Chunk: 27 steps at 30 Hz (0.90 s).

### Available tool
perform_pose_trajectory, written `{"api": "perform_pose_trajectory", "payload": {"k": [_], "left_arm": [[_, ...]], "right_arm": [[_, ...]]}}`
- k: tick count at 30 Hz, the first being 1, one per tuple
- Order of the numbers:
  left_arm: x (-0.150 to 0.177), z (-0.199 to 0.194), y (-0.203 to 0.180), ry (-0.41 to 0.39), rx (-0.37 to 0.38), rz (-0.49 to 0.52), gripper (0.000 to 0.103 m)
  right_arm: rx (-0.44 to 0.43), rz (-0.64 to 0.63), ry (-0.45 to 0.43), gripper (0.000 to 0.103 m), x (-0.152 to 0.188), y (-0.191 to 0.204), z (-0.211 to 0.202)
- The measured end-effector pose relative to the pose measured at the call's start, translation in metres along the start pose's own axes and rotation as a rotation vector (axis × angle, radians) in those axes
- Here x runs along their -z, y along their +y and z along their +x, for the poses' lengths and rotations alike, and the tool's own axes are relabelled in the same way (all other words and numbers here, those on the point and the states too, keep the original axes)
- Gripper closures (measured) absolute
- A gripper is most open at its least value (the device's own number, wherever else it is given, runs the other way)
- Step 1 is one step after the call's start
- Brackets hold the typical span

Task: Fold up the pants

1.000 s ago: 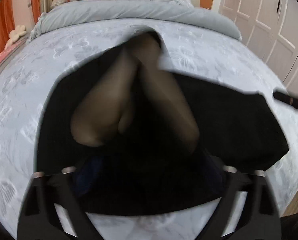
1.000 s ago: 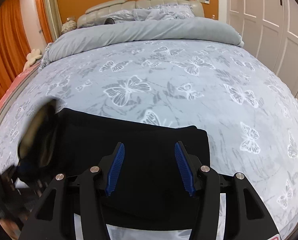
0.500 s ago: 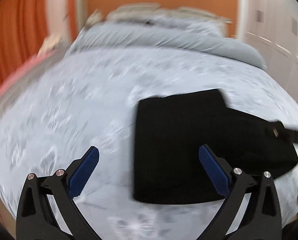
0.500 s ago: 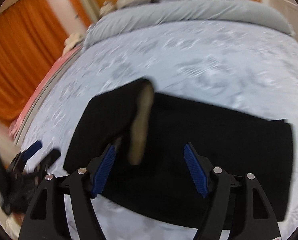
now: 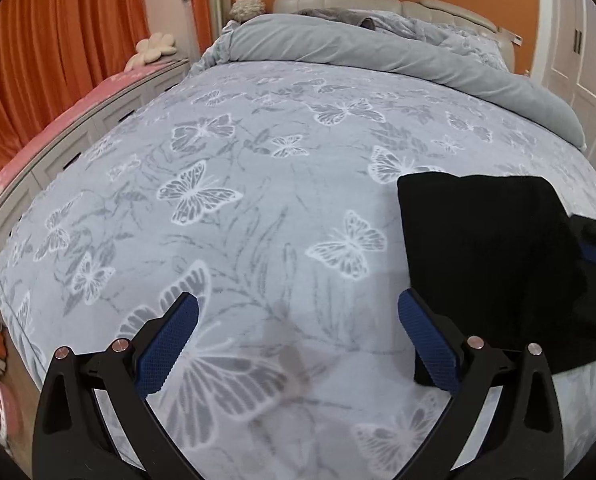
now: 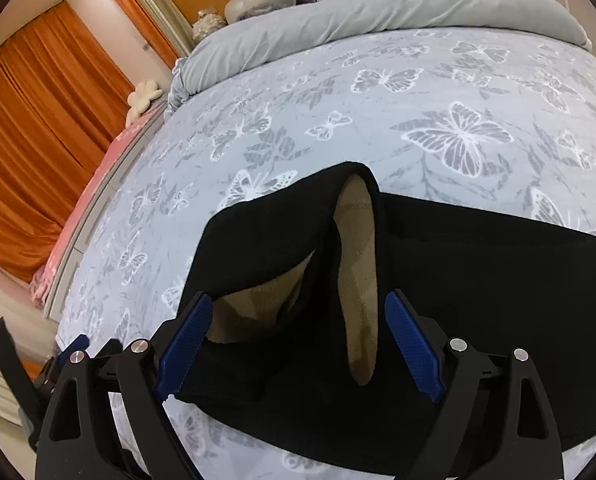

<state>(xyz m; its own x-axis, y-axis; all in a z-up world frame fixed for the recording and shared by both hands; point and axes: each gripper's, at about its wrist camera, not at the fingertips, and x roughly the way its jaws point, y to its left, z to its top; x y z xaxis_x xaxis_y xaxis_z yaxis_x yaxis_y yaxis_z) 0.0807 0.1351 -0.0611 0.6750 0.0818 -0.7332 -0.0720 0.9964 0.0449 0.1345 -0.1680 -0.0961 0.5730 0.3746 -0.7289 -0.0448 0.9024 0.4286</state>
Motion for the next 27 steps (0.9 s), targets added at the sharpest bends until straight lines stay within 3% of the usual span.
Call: {"api": "perform_pose_trajectory", "payload": {"k": [6,8,12,16,18,20,21,22,27], "left_arm": [[0.005,-0.004,0.000,-0.007,0.036,0.043,0.005],[0.007,-0.006,-0.003,-0.008,0.047,0.052,0.005],[0.009,-0.008,-0.013,-0.013,0.064,0.075,0.005],[0.012,-0.007,-0.025,-0.008,0.078,0.101,0.005],[0.014,-0.006,-0.032,0.003,0.093,0.112,0.005],[0.016,-0.005,-0.040,0.019,0.114,0.123,0.005],[0.016,-0.004,-0.043,0.025,0.120,0.127,0.005],[0.017,-0.003,-0.046,0.032,0.127,0.131,0.005],[0.018,-0.004,-0.057,0.039,0.144,0.139,0.005]], "right_arm": [[-0.153,0.127,0.069,0.017,0.000,-0.018,0.003],[-0.167,0.144,0.009,0.017,-0.004,-0.020,-0.012],[-0.140,0.072,-0.036,0.017,-0.008,-0.009,-0.023],[0.014,0.006,0.072,0.017,0.000,-0.006,0.009],[0.001,-0.004,0.122,0.018,0.008,-0.007,0.024],[0.019,-0.029,0.123,0.039,0.014,-0.002,0.034],[0.042,-0.051,0.115,0.056,0.016,0.001,0.036],[0.046,-0.089,0.094,0.066,0.017,0.006,0.036],[-0.024,-0.177,-0.005,0.068,0.014,0.028,0.006]]}}
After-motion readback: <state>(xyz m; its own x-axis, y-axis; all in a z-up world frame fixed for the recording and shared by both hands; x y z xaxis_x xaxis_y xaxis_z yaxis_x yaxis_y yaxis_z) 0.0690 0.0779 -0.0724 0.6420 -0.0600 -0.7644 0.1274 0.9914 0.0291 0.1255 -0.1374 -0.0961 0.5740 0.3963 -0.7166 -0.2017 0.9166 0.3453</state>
